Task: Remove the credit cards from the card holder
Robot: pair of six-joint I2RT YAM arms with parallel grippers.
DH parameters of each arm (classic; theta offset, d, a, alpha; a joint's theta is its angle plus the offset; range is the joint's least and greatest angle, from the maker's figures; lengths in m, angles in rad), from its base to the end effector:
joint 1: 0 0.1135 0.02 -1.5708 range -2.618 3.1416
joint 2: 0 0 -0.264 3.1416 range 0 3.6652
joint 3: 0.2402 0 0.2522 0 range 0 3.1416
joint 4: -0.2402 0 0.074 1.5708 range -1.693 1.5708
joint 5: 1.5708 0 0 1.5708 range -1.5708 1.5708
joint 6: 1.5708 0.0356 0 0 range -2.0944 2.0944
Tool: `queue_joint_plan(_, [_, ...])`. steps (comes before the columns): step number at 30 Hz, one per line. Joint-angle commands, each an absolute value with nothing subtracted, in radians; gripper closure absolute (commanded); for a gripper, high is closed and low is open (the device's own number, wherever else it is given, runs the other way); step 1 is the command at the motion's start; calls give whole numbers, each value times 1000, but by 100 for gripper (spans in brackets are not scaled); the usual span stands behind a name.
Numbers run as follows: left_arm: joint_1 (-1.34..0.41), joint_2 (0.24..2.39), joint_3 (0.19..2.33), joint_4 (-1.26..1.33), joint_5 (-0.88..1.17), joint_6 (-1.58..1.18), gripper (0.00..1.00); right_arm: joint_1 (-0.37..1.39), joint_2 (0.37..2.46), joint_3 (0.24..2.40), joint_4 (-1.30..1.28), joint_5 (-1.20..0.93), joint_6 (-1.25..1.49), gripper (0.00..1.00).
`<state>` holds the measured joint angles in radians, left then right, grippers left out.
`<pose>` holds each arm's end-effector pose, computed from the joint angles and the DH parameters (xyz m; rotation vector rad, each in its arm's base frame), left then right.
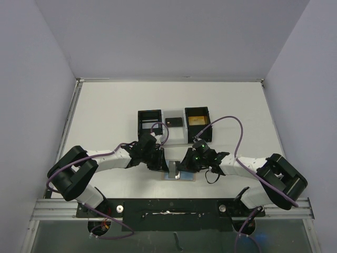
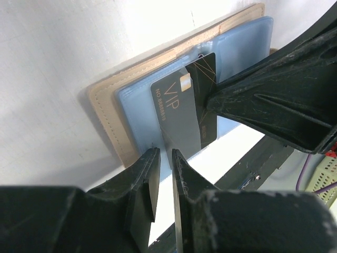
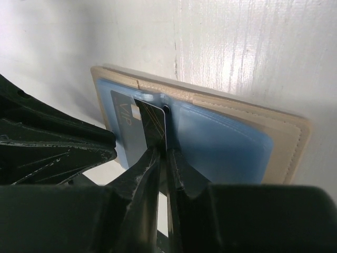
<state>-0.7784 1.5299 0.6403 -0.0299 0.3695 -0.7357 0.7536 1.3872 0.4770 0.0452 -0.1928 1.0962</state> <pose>0.1868 -0.2023 0.1395 0.2313 2.7343 -1.0071 0.1705 0.1693 0.1335 0.3664 2.6830 0.9535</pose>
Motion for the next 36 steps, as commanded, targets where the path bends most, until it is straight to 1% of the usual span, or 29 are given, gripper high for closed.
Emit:
queue_joint_plan(1, [-781, 1530, 633, -84, 297, -701, 85, 746, 1346, 512, -12, -147, 1079, 93])
queue_joint_plan(6, [-781, 1526, 634, -93, 287, -698, 86, 706, 1318, 498, -37, -172, 1063, 96])
queue_joint_plan(12, [-781, 1517, 637, -90, 290, -699, 85, 679, 1295, 480, -17, -216, 1049, 96])
queue_joint_plan(19, [-781, 1467, 702, -78, 318, -695, 74, 680, 1299, 474, 21, -217, 1072, 94])
queue_joint_plan(24, [-781, 1464, 741, -42, 369, -709, 71, 679, 1298, 468, 32, -207, 1086, 94])
queue_joint_plan(31, [-782, 1529, 750, -39, 442, -675, 70, 677, 1295, 459, 59, -222, 1091, 93])
queue_joint_plan(34, [-782, 1580, 751, -89, 427, -649, 75, 675, 1294, 456, 73, -234, 1090, 93])
queue_joint_plan(36, [-784, 1596, 740, -92, 423, -645, 76, 674, 1288, 449, 83, -239, 1093, 92])
